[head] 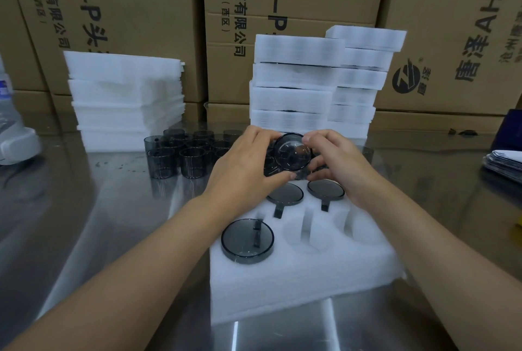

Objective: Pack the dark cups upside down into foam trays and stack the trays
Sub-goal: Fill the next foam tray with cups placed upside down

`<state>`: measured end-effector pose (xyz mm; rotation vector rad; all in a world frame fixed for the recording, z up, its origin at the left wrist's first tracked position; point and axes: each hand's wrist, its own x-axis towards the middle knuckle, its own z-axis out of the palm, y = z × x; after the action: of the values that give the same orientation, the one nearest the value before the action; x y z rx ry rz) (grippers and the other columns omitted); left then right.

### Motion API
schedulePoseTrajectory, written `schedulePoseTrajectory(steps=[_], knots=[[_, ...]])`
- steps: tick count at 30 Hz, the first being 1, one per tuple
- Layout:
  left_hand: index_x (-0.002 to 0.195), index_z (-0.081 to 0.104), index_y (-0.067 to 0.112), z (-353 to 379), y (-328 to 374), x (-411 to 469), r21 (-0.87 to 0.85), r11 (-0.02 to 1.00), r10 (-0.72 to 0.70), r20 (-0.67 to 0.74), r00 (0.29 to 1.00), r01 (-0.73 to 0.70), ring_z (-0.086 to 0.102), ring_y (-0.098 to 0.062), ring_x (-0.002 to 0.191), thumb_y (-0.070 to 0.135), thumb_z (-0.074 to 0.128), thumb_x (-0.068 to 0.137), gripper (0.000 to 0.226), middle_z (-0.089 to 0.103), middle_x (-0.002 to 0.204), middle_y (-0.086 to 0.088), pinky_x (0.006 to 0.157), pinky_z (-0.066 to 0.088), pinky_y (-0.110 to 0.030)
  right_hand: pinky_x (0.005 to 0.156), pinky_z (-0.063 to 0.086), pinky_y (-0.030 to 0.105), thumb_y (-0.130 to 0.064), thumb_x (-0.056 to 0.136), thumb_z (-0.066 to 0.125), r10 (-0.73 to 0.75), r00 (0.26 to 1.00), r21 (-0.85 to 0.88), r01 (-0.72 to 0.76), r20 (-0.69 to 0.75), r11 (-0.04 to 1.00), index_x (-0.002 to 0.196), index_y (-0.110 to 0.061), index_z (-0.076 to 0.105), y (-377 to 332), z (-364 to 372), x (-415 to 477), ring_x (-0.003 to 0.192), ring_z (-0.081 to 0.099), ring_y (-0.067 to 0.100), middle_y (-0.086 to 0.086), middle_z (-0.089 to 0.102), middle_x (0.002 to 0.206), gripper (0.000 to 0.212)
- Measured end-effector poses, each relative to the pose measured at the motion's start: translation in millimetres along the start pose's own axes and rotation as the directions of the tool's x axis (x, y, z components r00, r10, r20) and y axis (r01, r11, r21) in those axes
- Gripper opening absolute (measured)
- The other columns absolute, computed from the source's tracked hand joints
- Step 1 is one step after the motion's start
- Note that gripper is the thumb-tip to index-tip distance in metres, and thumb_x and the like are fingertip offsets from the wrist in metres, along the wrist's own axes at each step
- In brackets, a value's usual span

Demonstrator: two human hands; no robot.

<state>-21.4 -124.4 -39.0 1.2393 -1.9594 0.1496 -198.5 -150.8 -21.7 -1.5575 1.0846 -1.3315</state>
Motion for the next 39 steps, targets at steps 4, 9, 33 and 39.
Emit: schedulePoseTrajectory(steps=[4,9,33,39], knots=[[0.127,0.045,0.031,0,-1,-1,-0.012,1.0,0.002,-0.003,1.0,-0.002,0.042,0.002,0.096,0.049,0.072,0.076,0.061,0.041,0.118,0.015,0.072,0.037,-0.022,0.063,0.058,0.034,-0.028,0.089,0.061,-0.004,1.0,-0.017,0.004,0.0,1.0,0.09,-0.021,0.062,-2,3,-1,0.06,0.058,0.014,0.0,0.066,0.085,0.007],[0.124,0.045,0.031,0,-1,-1,-0.007,1.0,0.003,0.002,1.0,-0.003,0.042,0.003,0.095,0.047,0.075,0.075,0.06,0.04,0.118,0.017,0.07,0.036,-0.02,0.064,0.058,0.032,-0.02,0.089,0.06,-0.01,0.999,-0.035,0.012,0.044,0.999,0.097,-0.022,0.06,-4,2,-3,0.063,0.059,0.014,0.006,0.064,0.092,0.009],[0.139,0.045,0.022,-7,6,-1,-0.223,0.967,0.122,-0.002,0.992,-0.12,0.054,-0.006,0.093,0.009,0.068,0.084,0.061,0.048,0.116,0.01,0.089,0.048,-0.027,0.072,0.057,0.026,-0.01,0.08,0.073,-0.072,0.986,0.069,0.062,0.15,0.996,0.113,-0.035,0.065,-5,-15,-29,0.078,0.071,0.019,0.004,0.068,0.09,0.042],[0.134,0.05,0.016,-15,19,-2,-0.335,0.914,0.226,-0.054,0.973,-0.231,0.048,-0.005,0.116,0.024,0.08,0.074,0.068,0.046,0.128,0.004,0.097,0.046,-0.026,0.068,0.057,0.025,-0.029,0.062,0.085,-0.126,0.972,0.013,0.126,0.2,0.992,0.113,-0.038,0.062,-15,-12,-47,0.082,0.072,0.021,0.002,0.071,0.089,0.056]])
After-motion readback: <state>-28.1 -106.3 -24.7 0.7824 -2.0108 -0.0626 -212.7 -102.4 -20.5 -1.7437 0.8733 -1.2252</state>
